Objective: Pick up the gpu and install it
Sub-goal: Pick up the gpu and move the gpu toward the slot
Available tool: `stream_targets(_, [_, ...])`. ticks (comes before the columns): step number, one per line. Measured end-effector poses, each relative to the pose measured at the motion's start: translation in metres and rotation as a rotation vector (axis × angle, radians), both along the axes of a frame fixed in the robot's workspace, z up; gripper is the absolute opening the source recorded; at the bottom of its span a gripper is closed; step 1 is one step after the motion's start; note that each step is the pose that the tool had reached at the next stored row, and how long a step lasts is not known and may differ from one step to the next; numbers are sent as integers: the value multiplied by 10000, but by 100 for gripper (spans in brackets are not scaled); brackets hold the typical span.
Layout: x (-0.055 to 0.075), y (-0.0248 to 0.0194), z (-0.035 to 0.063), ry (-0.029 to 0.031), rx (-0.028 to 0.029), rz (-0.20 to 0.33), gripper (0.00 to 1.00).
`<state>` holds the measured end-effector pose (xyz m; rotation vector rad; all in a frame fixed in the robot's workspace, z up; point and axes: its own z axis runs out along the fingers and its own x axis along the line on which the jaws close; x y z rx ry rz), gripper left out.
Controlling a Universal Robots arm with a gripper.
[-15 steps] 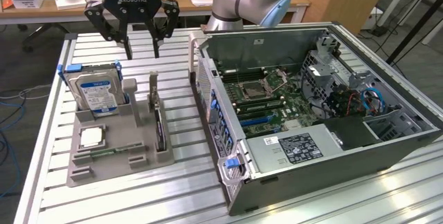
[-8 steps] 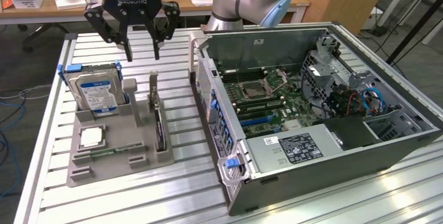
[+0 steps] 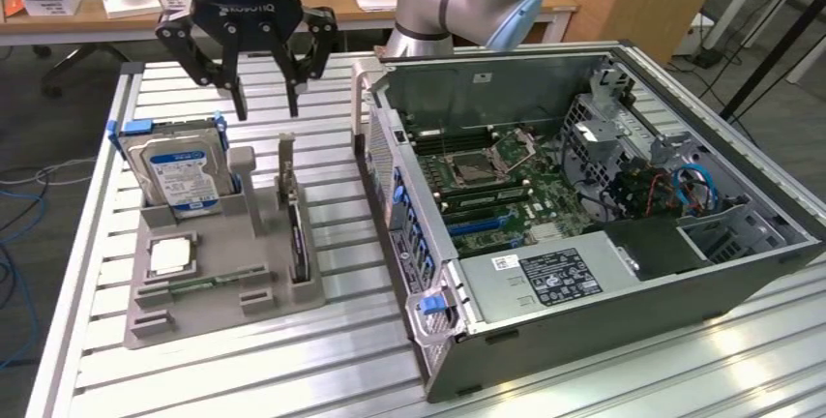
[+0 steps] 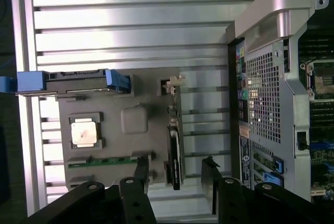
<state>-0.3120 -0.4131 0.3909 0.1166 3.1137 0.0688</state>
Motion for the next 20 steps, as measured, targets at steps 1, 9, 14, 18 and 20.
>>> stream_targets(1, [0,-10,0,0,0,0,53])
stream_targets(9, [0,-102,0,-1,1,0,53])
stream_targets(14, [0,-109,0,0,0,0,53])
stream_targets(18, [0,-109,-5,-1,0,0,53])
stream_targets(20, [0,-109,-9,0,0,0,53])
